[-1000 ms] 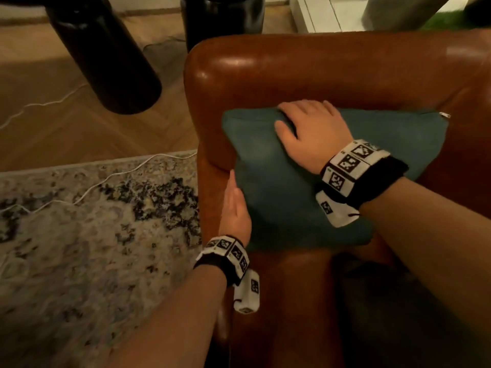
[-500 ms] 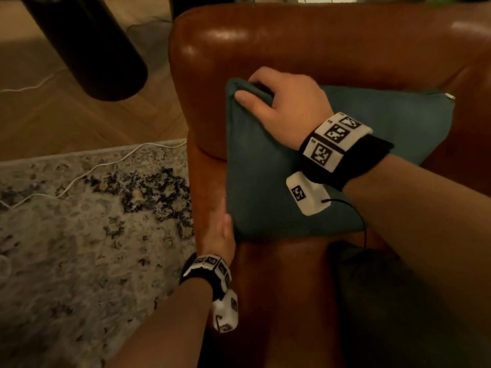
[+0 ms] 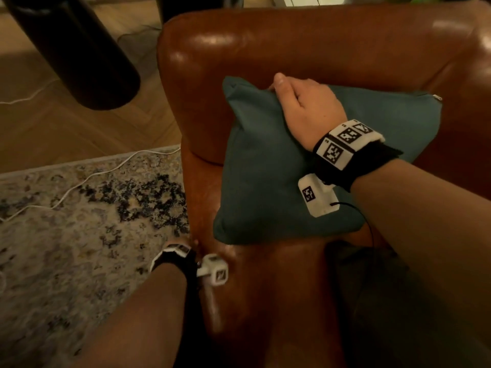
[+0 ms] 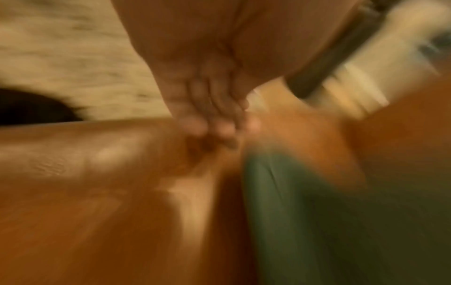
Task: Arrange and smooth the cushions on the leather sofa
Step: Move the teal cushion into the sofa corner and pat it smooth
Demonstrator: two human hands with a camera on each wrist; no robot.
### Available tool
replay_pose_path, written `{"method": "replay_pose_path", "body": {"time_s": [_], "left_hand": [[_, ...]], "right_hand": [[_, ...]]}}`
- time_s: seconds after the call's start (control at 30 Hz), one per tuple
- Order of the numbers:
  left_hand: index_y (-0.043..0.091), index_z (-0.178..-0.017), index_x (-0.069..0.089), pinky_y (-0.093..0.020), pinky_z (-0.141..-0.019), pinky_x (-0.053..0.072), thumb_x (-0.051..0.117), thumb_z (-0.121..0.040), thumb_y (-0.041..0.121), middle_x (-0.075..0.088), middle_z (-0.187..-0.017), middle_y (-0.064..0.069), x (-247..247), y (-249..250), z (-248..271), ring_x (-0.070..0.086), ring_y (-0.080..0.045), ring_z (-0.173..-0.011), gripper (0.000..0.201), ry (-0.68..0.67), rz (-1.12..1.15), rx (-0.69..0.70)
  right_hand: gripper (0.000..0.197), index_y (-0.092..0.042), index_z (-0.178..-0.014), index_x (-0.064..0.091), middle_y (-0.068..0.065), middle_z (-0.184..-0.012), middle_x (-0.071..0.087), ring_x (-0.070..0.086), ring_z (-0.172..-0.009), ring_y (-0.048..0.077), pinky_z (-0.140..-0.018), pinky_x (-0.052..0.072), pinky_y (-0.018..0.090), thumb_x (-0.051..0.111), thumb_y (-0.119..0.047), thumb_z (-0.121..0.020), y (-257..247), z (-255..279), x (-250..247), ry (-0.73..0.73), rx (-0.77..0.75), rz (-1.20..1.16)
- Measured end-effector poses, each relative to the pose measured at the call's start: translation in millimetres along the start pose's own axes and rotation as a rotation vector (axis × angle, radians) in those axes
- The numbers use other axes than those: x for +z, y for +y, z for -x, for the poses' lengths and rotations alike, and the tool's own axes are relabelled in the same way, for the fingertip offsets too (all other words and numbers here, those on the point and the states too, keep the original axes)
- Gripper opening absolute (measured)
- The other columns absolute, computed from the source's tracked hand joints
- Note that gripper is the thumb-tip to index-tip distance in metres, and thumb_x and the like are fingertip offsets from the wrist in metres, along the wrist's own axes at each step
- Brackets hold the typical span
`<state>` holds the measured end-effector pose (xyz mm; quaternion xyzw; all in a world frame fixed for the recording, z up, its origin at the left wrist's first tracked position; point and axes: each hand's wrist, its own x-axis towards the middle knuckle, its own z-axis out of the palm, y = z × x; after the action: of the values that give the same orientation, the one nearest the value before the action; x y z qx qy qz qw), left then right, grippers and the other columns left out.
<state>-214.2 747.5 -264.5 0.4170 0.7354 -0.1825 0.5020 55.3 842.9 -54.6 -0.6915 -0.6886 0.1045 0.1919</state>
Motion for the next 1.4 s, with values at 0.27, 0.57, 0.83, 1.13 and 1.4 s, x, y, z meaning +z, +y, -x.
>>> {"method": "replay_pose_path", "body": {"time_s": [0.27, 0.57, 0.83, 1.13, 1.4], "left_hand": [[0.018, -0.137, 0.051, -0.037, -0.108, 0.038, 0.025, -0.099, 0.058, 0.057, -0.136, -0.003, -54, 106, 109, 0.052, -0.020, -0.125, 0.060, 0.458, 0.775, 0.651], [-0.004, -0.076, 0.057, -0.041, -0.070, 0.043, 0.041, -0.100, 0.046, 0.052, -0.067, -0.013, -81, 163, 139, 0.052, -0.033, -0.072, 0.058, 0.568, 0.833, 0.558], [0.004, -0.060, 0.048, -0.034, -0.056, 0.029, 0.053, -0.091, 0.059, 0.050, -0.062, -0.008, -95, 186, 160, 0.045, -0.022, -0.057, 0.063, 0.592, 0.777, 0.472], [0.006, -0.060, 0.053, -0.039, -0.066, 0.038, 0.061, -0.088, 0.053, 0.055, -0.064, -0.009, -92, 176, 154, 0.052, -0.029, -0.066, 0.055, 0.632, 0.938, 0.442], [0.010, -0.120, 0.055, -0.042, -0.095, 0.042, 0.057, -0.087, 0.056, 0.057, -0.123, -0.014, -101, 158, 155, 0.054, -0.034, -0.114, 0.056, 0.815, 0.547, 0.555]], "right_hand": [[0.044, -0.016, -0.137, 0.054, 0.000, -0.137, 0.058, 0.050, -0.127, 0.015, -0.105, 0.033, 0.025, 0.030, -0.035, -0.104, -8, 13, -14, 0.137, -0.037, -0.061], [0.059, -0.027, -0.150, 0.035, -0.002, -0.154, 0.038, 0.026, -0.145, 0.020, -0.120, 0.010, 0.043, 0.014, -0.050, -0.099, 69, 45, -11, -0.013, 0.048, 0.405], [0.055, -0.022, -0.138, 0.052, 0.001, -0.144, 0.051, 0.042, -0.136, 0.025, -0.114, 0.021, 0.049, 0.023, -0.048, -0.097, 31, 23, -17, 0.008, -0.040, 0.297], [0.073, -0.027, -0.124, 0.060, 0.003, -0.128, 0.062, 0.052, -0.121, 0.026, -0.113, 0.024, 0.048, 0.009, -0.068, -0.092, 98, 7, -43, -0.179, 0.178, 0.412], [0.067, -0.021, -0.098, 0.065, 0.000, -0.084, 0.058, 0.058, -0.099, 0.028, -0.097, 0.036, 0.042, 0.010, -0.059, -0.099, 162, 17, -89, -0.138, 0.195, 0.431]]}}
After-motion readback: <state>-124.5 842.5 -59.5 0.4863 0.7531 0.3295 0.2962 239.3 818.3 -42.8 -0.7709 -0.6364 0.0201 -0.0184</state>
